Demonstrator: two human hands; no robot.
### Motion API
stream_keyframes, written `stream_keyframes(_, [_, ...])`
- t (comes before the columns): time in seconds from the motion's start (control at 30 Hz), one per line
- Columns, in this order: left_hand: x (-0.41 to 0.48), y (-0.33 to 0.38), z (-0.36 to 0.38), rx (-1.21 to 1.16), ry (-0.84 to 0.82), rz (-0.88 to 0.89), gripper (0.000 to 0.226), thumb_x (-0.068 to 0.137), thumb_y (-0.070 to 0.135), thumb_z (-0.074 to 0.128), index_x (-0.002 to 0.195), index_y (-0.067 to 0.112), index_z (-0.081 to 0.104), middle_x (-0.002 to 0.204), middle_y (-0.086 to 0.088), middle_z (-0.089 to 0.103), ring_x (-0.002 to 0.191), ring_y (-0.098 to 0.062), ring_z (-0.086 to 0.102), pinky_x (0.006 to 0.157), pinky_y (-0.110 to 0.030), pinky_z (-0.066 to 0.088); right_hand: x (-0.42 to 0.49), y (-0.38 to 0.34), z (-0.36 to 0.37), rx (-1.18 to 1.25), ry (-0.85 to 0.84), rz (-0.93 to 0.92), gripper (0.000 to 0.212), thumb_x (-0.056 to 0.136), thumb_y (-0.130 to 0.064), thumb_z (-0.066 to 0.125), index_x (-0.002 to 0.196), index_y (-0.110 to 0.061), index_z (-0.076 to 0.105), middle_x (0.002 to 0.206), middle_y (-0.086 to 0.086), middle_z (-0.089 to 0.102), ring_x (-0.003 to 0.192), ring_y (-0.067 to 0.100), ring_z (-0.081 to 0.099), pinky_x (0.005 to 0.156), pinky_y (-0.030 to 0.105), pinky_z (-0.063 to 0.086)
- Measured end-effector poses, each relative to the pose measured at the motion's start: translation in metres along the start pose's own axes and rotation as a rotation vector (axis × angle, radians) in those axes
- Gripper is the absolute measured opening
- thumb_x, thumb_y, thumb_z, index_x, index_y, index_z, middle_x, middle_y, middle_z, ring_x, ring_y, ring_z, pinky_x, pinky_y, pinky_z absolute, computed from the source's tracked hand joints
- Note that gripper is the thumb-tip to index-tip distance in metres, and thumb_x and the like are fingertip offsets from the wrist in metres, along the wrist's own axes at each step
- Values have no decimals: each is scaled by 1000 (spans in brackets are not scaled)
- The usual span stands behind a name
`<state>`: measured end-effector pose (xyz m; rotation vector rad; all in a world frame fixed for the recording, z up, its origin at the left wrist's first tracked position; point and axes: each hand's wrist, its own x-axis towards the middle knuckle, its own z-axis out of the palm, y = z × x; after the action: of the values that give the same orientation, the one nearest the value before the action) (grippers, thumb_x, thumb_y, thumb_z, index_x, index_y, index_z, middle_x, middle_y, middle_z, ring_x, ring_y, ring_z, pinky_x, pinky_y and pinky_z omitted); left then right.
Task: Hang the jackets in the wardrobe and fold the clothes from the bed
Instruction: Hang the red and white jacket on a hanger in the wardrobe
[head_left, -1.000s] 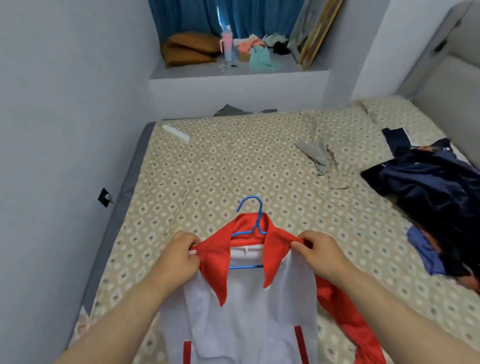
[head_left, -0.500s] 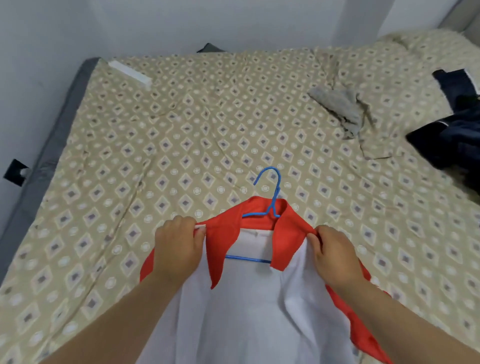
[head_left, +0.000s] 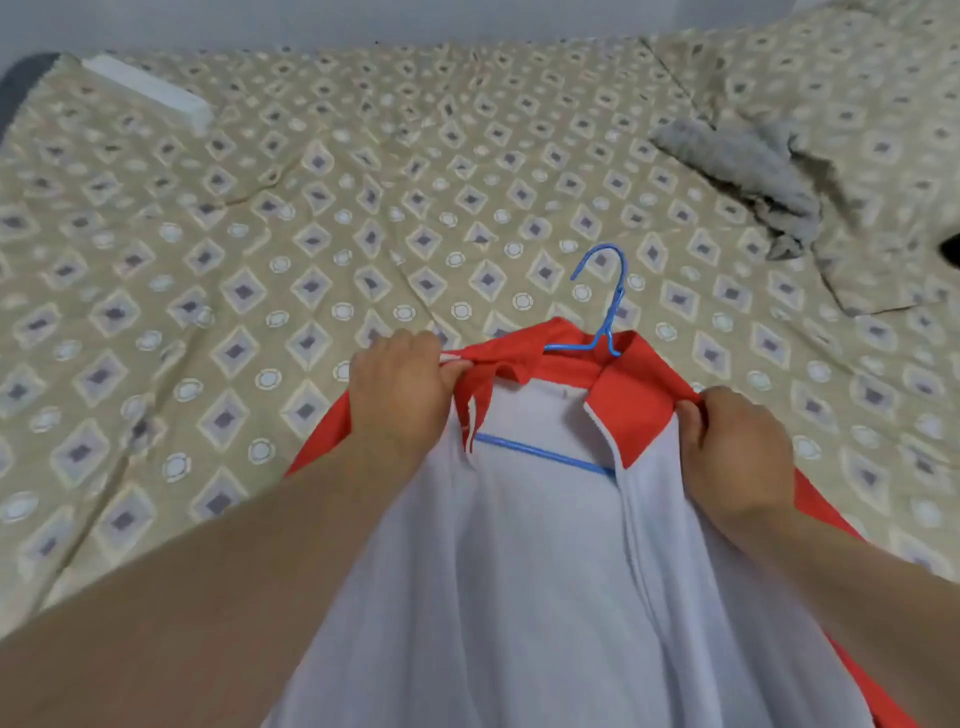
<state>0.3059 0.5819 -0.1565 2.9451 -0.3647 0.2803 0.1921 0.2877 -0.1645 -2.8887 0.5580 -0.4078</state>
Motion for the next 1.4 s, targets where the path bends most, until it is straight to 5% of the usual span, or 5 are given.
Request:
stream_keyframes(0.27, [128, 21, 72, -33, -70, 70, 9, 89, 25, 51, 84, 18, 49, 91, -12, 60, 87, -36, 56, 73, -39, 34, 114, 20, 61, -60, 56, 59, 30, 99, -29, 40, 74, -13, 45, 74, 18, 57, 67, 39, 52, 61, 39, 29])
stream_keyframes(0.63, [175, 27, 87, -86, -65, 80, 35, 81, 43, 29, 82, 15, 50, 83, -11, 57, 82, -35, 54, 74, -42, 36, 154, 14, 76, -98, 78, 95, 34, 93, -32, 37, 75, -8, 53, 69, 17, 56, 64, 39, 53, 60, 39, 30])
stream_keyframes(0.87, [176, 25, 83, -107, -101, 44, 44, 79, 44, 27, 85, 11, 55, 84, -14, 57, 84, -37, 54, 77, -46, 38, 58, -1, 27, 59, -83, 22, 62, 94, -39, 39, 144, -3, 45, 150, 20, 41, 142, 36, 35, 119, 46, 17])
stream_keyframes(1.1, [184, 32, 76, -66, -128, -4, 17, 87, 28, 42, 81, 13, 49, 86, -18, 57, 86, -38, 55, 77, -45, 38, -20, -4, 30, -45, -307, -115, 72, 84, -47, 45, 144, -9, 49, 152, 24, 39, 143, 39, 35, 115, 53, 23])
stream_keyframes(1.4, [116, 34, 36, -404, -17, -10, 54, 95, 39, 34, 123, 0, 57, 137, -26, 48, 128, -41, 43, 111, -45, 31, -19, -7, 28, -62, -312, -71, 71, 84, -47, 40, 144, -10, 49, 152, 25, 39, 142, 36, 36, 117, 51, 20])
